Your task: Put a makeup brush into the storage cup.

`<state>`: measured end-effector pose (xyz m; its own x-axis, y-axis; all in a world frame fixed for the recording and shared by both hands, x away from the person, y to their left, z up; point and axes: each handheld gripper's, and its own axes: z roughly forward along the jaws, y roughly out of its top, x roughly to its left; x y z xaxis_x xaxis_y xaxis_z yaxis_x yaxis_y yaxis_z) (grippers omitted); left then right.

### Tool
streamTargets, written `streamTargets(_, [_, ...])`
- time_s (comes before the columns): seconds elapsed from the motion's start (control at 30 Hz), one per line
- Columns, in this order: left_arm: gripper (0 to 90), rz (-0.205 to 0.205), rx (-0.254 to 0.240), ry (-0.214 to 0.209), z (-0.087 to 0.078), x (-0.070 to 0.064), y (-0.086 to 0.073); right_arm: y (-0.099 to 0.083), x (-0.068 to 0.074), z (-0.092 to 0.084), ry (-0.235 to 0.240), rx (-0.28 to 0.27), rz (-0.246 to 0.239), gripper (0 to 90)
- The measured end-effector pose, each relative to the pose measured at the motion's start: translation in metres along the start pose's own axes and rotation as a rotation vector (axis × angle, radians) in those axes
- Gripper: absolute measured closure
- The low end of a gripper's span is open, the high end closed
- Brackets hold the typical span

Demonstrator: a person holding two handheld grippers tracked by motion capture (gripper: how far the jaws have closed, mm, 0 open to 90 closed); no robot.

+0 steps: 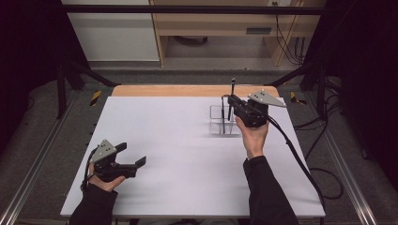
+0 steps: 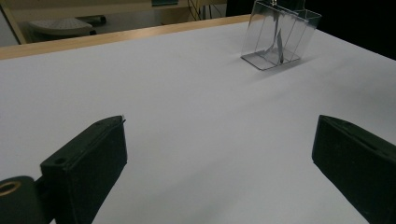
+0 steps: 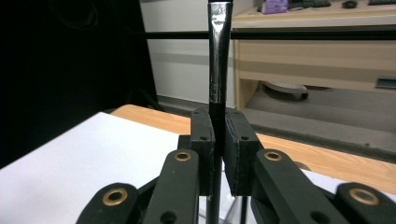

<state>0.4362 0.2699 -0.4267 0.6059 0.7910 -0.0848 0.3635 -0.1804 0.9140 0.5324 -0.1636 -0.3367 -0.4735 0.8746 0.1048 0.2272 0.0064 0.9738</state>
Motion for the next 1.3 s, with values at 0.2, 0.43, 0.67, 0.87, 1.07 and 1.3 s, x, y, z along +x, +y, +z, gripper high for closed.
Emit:
streamTargets(0.2, [3.0,0.000,-0.003,-0.002,0.001,-0.001,0.000,-0.005,-0.006,0.012,-0.032,0.008,0.003,83.2])
streamTargets(0.43, [3.0,0.005,0.002,-0.007,0.001,-0.002,0.001,-0.008,-0.011,0.023,-0.044,0.011,0.019,83.2])
streamTargets(0.67, [3.1,0.010,0.004,-0.012,0.002,-0.003,0.001,-0.008,-0.018,0.032,-0.063,0.004,0.032,83.2])
streamTargets(0.87, [3.2,0.006,-0.001,-0.013,0.002,-0.003,0.001,-0.009,-0.023,0.039,-0.076,0.011,0.041,83.2])
streamTargets(1.07, [3.2,0.011,-0.002,-0.012,0.002,-0.003,0.001,-0.013,-0.024,0.046,-0.078,0.010,0.050,83.2])
streamTargets(1.3, [3.2,0.012,-0.005,-0.013,0.001,-0.003,0.001,-0.020,-0.026,0.053,-0.084,0.020,0.055,83.2])
